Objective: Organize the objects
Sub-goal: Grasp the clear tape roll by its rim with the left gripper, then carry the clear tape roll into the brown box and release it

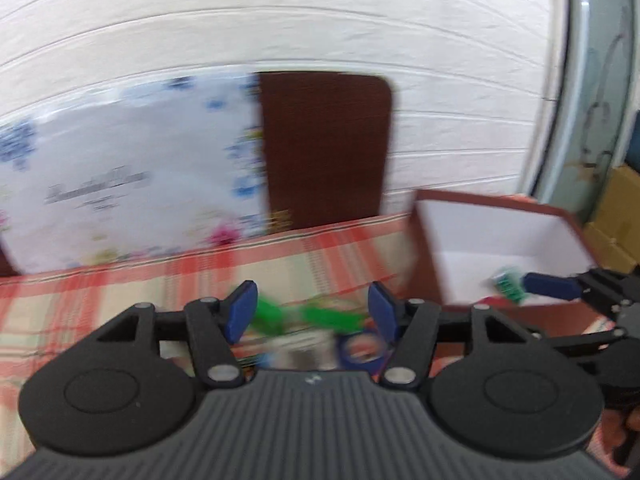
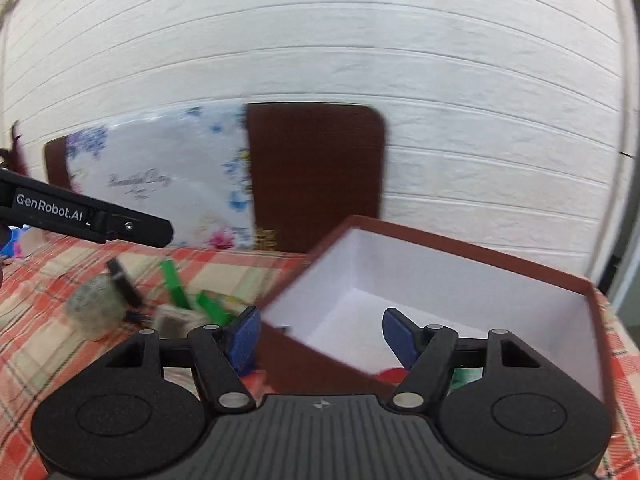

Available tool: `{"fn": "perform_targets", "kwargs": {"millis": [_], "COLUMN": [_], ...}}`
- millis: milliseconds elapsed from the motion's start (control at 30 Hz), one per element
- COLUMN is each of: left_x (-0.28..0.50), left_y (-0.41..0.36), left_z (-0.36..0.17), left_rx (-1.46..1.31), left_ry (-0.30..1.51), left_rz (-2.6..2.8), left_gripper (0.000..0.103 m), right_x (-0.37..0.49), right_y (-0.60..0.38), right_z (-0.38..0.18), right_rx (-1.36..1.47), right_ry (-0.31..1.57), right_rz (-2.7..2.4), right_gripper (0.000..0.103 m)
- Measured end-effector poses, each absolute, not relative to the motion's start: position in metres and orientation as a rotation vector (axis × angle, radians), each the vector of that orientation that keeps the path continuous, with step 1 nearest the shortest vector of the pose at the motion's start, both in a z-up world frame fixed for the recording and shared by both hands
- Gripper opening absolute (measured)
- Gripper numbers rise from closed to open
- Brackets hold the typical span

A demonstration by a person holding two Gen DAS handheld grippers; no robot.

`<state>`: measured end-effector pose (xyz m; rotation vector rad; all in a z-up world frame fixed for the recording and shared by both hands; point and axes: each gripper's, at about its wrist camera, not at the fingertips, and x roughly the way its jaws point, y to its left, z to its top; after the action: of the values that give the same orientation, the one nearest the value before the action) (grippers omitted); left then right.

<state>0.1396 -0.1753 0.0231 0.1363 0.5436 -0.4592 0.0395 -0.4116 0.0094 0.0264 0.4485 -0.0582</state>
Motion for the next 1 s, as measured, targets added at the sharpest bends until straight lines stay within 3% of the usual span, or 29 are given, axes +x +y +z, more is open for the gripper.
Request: {"fn": "perform_targets", "kwargs": {"millis": [233,300,367,500,533,567,600,667,700,767,800,1000], "left_x": [0.160,0.170,0.183,0.219,0.229,0.239,0.242,0.257,0.256,0.249,0.243,0.206], "left_y": [-0.032,-0.006,0.002,-0.017,-0.021,-0.026,-0.026,-0.028,-0.030,-0.035,-0.039,-0.062], "left_z": [-0.007,-0.010,-0.020,-0.044,-0.053,-0.060,-0.062,-0.084,-0.085,-0.082,-0.079,-0.032], "left_rx": [0.054,0.017,-0.015,-0.023,-0.020,-0.024,-0.029,-0.081,-0.089,-0.057,-0.024,0.026], "left_ry": [0.658,0.679,0.692,0.740,0.761,0.795,0.811,0.871,0.874,0.857,0.838,0.705], "left_rz": [-0.204,-0.196,-0.208,-0.260,-0.260,-0.270,-0.277,-0.340,-0.371,-0.380,-0.379,-0.447], "left_gripper": [0.067,0.075,0.088,0.087,0.079,0.059,0.051,0.022,0.014,0.013,0.013,0.013], "right_x": [0.074,0.086,0.100,0.133,0.142,0.149,0.156,0.169,0.173,0.182,0.185,0.151], "right_y": [-0.313,-0.285,-0.260,-0.233,-0.229,-0.225,-0.220,-0.211,-0.205,-0.194,-0.191,-0.202], "right_z": [-0.014,-0.025,-0.034,-0.045,-0.047,-0.050,-0.054,-0.064,-0.069,-0.078,-0.081,-0.056], "right_rx": [0.006,-0.022,-0.051,-0.048,-0.043,-0.046,-0.056,-0.092,-0.109,-0.148,-0.154,-0.114], "right_ry": [0.517,0.541,0.567,0.597,0.600,0.608,0.616,0.635,0.636,0.629,0.628,0.498], "right_rz": [0.180,0.240,0.289,0.323,0.325,0.330,0.333,0.332,0.331,0.326,0.335,0.305], "right_gripper": [0.068,0.068,0.068,0.076,0.077,0.078,0.080,0.084,0.084,0.084,0.076,0.076]}}
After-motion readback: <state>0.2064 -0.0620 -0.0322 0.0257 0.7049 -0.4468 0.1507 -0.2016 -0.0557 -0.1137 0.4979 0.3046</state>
